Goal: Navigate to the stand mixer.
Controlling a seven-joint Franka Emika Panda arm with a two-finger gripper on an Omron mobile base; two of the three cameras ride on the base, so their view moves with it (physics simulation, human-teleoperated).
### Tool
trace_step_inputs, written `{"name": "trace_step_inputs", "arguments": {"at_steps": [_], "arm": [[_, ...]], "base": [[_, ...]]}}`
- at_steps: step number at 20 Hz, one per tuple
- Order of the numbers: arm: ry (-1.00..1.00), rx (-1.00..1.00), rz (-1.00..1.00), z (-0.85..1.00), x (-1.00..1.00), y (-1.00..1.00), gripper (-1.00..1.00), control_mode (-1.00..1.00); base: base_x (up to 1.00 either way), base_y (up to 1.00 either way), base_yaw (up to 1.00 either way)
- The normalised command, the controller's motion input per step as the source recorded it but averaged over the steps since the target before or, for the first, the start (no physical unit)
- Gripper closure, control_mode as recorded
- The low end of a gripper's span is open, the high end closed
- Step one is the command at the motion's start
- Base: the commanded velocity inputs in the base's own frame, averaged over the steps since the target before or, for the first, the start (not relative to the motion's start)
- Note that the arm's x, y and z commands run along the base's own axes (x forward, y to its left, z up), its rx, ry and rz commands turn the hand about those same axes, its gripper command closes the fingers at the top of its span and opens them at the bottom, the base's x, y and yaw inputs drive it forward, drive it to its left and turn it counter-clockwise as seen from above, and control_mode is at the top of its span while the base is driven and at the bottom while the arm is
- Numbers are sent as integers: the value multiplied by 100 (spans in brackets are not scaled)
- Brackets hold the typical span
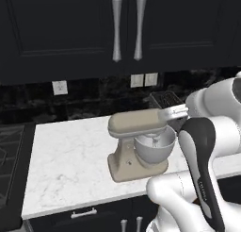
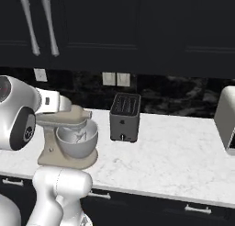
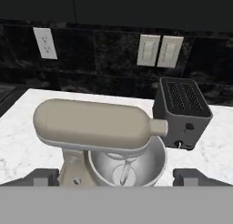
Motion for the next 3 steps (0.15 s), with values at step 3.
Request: {"name": "trace_step_inputs", "arguments": {"at_steps": [3], "arm": [[0, 0, 0, 0, 0, 0, -100, 100]], "base": [[84, 7, -58]]}}
